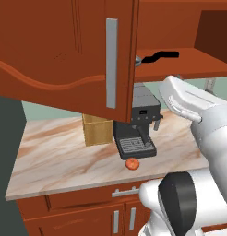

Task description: Pick the pan from the cabinet and place it on the stove. Then turn on the stove burner for the pan.

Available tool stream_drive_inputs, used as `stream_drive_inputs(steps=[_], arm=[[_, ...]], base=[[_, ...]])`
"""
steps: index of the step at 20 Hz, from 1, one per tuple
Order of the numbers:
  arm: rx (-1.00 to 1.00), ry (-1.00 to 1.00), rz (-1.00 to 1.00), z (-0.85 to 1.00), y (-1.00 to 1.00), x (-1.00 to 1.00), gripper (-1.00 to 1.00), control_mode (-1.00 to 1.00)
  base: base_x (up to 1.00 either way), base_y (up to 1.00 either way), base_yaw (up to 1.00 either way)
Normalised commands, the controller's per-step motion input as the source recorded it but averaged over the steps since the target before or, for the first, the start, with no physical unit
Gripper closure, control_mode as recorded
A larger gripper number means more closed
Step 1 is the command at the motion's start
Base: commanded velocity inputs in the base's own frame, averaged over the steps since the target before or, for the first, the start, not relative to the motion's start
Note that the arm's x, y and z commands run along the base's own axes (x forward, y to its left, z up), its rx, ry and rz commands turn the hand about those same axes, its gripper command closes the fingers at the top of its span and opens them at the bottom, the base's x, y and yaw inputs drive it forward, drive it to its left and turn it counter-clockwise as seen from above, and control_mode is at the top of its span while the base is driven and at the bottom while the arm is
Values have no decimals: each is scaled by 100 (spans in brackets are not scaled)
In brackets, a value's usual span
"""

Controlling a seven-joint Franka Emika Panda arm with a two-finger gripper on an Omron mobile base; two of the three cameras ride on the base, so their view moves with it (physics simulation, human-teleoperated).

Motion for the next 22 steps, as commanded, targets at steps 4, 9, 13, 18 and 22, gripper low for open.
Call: stream_drive_inputs(steps=[4,9,13,18,22], arm=[[30,8,22,-26,-80,14,-100,-100],[27,8,29,-36,-43,17,-100,-100],[26,8,25,-29,-14,32,-100,-100],[22,12,26,-20,0,61,-100,-100],[20,11,24,-14,2,70,-100,-100]], base=[[0,0,0],[0,0,0],[0,0,0],[0,0,0],[0,0,0]])
